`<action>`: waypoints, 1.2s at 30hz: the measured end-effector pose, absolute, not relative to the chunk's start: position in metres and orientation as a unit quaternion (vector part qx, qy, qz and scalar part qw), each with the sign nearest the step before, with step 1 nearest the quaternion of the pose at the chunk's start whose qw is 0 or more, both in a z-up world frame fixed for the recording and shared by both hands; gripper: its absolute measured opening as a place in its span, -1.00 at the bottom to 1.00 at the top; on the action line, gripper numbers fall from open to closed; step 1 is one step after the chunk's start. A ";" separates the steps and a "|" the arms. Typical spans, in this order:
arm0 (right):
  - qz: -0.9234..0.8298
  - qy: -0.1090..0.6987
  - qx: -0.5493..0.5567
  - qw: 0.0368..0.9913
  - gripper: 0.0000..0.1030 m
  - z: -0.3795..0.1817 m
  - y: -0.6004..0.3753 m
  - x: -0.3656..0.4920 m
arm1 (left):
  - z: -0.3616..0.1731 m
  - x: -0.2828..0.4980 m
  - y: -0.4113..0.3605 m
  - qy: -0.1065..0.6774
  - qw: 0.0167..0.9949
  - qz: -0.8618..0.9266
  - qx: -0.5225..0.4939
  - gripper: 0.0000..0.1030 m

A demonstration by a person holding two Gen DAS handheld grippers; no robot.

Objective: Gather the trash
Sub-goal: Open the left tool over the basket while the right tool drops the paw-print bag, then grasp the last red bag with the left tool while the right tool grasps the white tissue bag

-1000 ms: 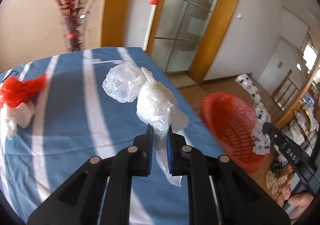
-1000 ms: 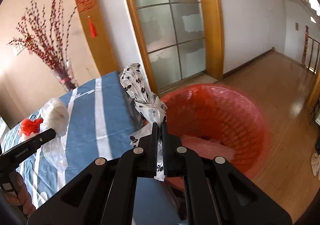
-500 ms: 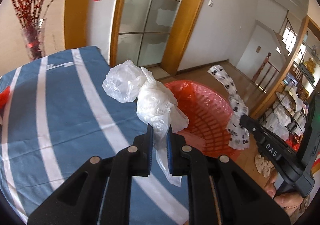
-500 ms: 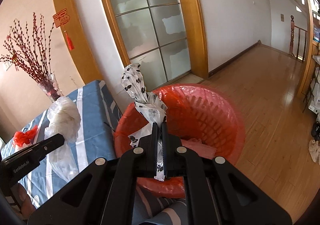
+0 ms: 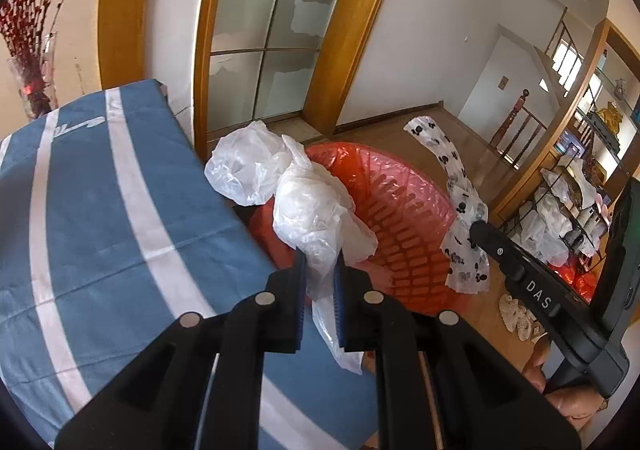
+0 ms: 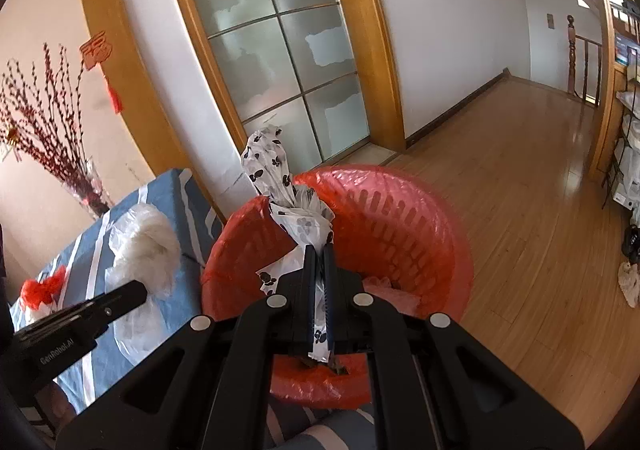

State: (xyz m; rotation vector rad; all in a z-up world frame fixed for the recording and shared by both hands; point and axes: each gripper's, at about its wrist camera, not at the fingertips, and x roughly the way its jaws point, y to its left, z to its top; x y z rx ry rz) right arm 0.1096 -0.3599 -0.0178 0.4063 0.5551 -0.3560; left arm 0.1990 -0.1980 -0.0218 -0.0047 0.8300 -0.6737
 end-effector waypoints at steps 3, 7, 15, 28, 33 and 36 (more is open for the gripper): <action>-0.178 0.265 0.204 0.926 -0.91 -0.015 -0.367 0.112 | -0.022 0.203 -0.207 0.396 0.858 -0.328 -0.003 -0.74; -0.181 0.260 0.211 0.925 -0.91 -0.013 -0.378 0.119 | -0.023 0.208 -0.223 0.398 0.853 -0.338 -0.002 -0.73; -0.177 0.270 0.254 0.912 -0.29 -0.026 -0.395 0.119 | -0.038 0.216 -0.237 0.418 0.847 -0.330 -0.005 -0.22; -0.191 0.275 0.219 0.917 0.04 -0.022 -0.372 0.114 | -0.038 0.203 -0.144 0.388 0.894 -0.224 0.010 0.37; -0.168 0.274 0.195 0.927 0.18 -0.013 -0.345 0.121 | -0.035 0.203 -0.090 0.382 0.908 -0.170 0.003 0.41; -0.151 0.279 0.182 0.931 0.19 -0.011 -0.327 0.127 | -0.033 0.203 -0.061 0.381 0.913 -0.144 -0.009 0.42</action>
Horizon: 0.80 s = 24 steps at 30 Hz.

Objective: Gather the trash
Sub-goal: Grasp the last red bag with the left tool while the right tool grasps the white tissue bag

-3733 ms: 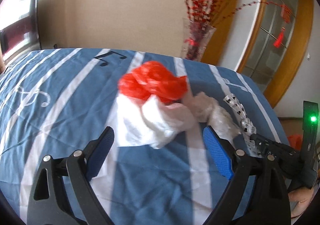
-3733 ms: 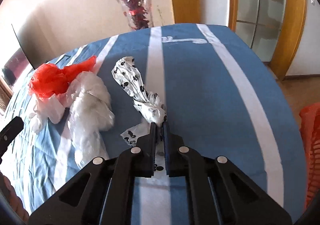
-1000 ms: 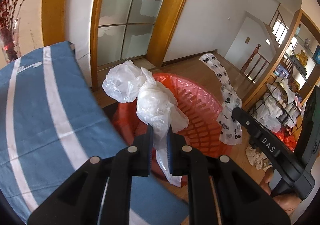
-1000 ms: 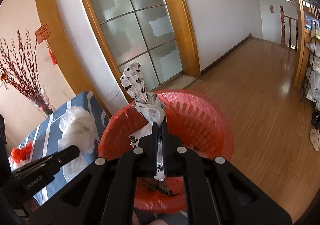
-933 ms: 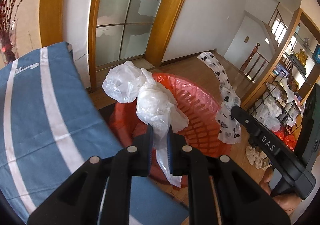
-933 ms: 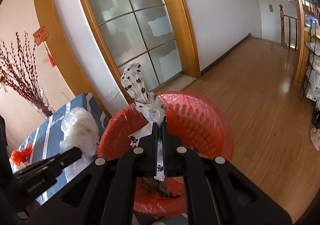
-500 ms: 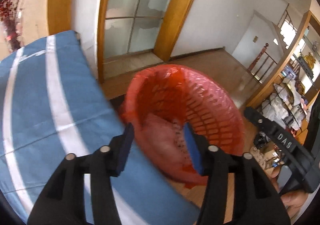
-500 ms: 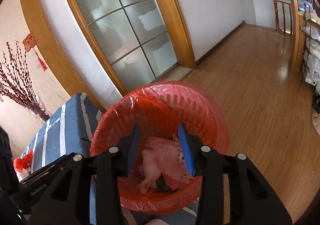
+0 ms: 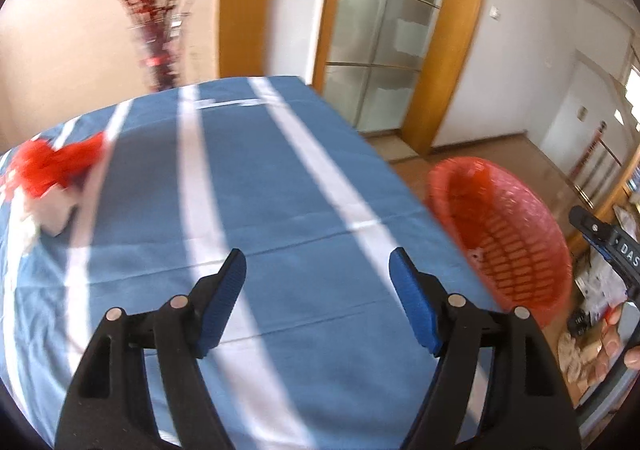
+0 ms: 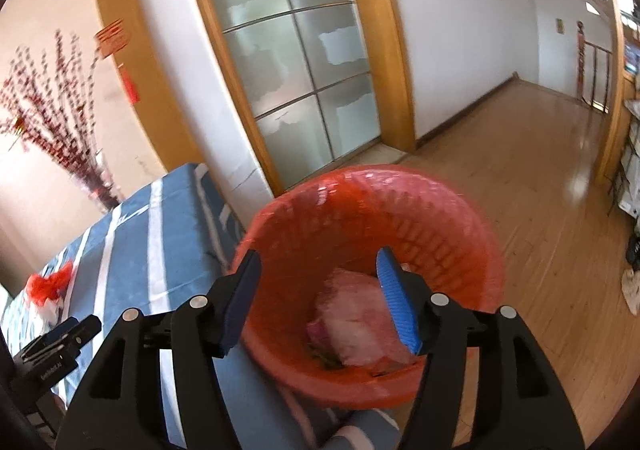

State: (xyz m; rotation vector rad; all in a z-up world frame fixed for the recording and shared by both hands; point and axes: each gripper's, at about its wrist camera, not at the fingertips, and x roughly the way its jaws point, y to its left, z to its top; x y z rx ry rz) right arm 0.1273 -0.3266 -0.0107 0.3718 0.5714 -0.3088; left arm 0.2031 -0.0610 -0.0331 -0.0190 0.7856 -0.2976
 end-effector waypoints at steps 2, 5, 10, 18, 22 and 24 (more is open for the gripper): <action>-0.140 0.285 0.174 0.932 0.19 -0.011 -0.314 0.132 | -0.033 0.202 -0.042 0.380 0.916 -0.128 -0.018 0.42; -0.121 0.294 0.158 0.935 0.20 -0.011 -0.292 0.141 | -0.031 0.202 -0.016 0.379 0.919 -0.107 -0.030 0.42; -0.084 0.306 0.135 0.939 0.20 -0.010 -0.254 0.151 | -0.031 0.199 0.031 0.377 0.922 -0.069 -0.055 0.42; 0.006 0.326 0.102 0.940 0.19 -0.011 -0.173 0.174 | -0.030 0.184 0.119 0.365 0.928 0.013 -0.072 0.42; 0.064 0.336 0.087 0.936 0.20 -0.012 -0.124 0.186 | -0.031 0.176 0.169 0.361 0.927 0.061 -0.085 0.42; 0.096 0.342 0.082 0.931 0.21 -0.014 -0.096 0.190 | -0.032 0.174 0.195 0.361 0.924 0.086 -0.092 0.42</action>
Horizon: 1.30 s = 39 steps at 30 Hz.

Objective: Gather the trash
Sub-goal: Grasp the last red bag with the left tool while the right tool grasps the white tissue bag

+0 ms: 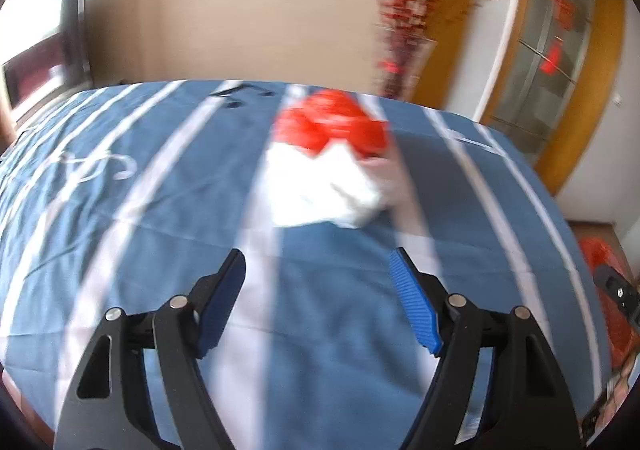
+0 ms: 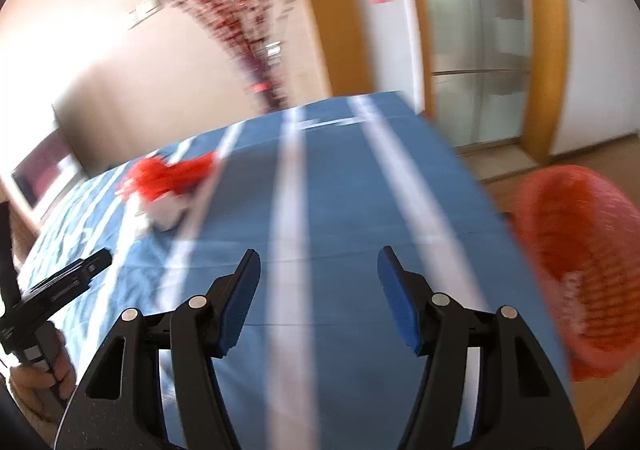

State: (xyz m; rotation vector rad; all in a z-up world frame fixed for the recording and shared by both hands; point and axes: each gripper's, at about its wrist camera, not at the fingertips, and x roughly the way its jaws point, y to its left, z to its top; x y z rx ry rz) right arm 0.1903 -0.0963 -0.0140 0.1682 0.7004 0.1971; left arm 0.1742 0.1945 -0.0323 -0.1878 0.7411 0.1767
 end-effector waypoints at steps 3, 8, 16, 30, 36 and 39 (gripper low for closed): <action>0.136 0.347 0.075 0.925 0.26 -0.016 -0.059 0.198 | -0.033 0.172 0.222 0.359 0.921 0.115 -0.095 0.42; 0.181 0.359 0.071 0.913 0.27 -0.021 -0.016 0.212 | -0.033 0.175 0.252 0.358 0.917 0.141 -0.103 0.42; 0.176 0.380 0.074 0.905 0.27 -0.036 -0.008 0.219 | -0.009 0.231 0.243 0.349 0.927 0.087 -0.109 0.57; 0.147 0.381 0.072 0.910 0.27 -0.040 -0.023 0.226 | -0.029 0.329 0.205 0.415 0.906 0.042 -0.069 -0.17; 0.155 0.383 0.070 0.908 0.27 -0.041 -0.016 0.228 | -0.014 0.317 0.216 0.387 0.916 0.028 -0.100 -0.56; 0.170 0.385 0.068 0.905 0.27 -0.040 -0.005 0.233 | 0.004 0.307 0.230 0.362 0.924 0.033 -0.115 -0.56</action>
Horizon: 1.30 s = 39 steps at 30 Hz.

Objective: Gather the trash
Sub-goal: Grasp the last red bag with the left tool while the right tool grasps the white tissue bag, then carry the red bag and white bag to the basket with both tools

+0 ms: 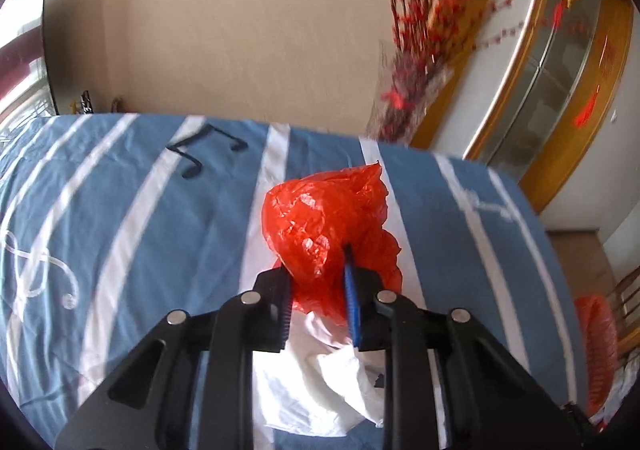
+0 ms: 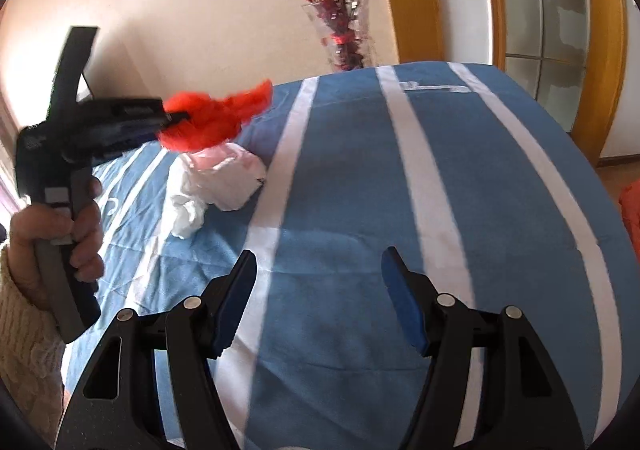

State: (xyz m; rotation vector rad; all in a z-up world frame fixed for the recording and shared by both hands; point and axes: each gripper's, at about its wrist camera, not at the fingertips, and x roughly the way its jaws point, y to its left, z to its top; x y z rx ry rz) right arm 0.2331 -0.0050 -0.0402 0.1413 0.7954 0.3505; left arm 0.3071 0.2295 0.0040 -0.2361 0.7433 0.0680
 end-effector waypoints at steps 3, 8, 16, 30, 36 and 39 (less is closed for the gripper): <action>0.187 0.386 0.071 0.901 0.27 -0.038 0.009 0.239 | 0.019 0.298 0.244 0.339 0.931 0.048 -0.123 -0.56; 0.225 0.378 0.062 0.896 0.27 -0.030 0.048 0.256 | 0.031 0.282 0.278 0.318 0.935 0.097 -0.125 -0.56; 0.239 0.398 0.040 0.885 0.63 -0.035 0.114 0.304 | 0.023 0.258 0.336 0.326 0.921 0.165 -0.139 -0.56; 0.225 0.421 -0.009 0.879 -0.83 -0.058 0.119 0.302 | 0.021 0.238 0.330 0.331 0.919 0.166 -0.134 -0.56; 0.179 0.408 0.018 0.895 -0.83 -0.044 0.047 0.288 | 0.021 0.237 0.299 0.333 0.924 0.136 -0.134 -0.56; 0.154 0.401 0.024 0.903 -0.83 -0.036 0.015 0.279 | 0.022 0.239 0.273 0.334 0.927 0.114 -0.130 -0.56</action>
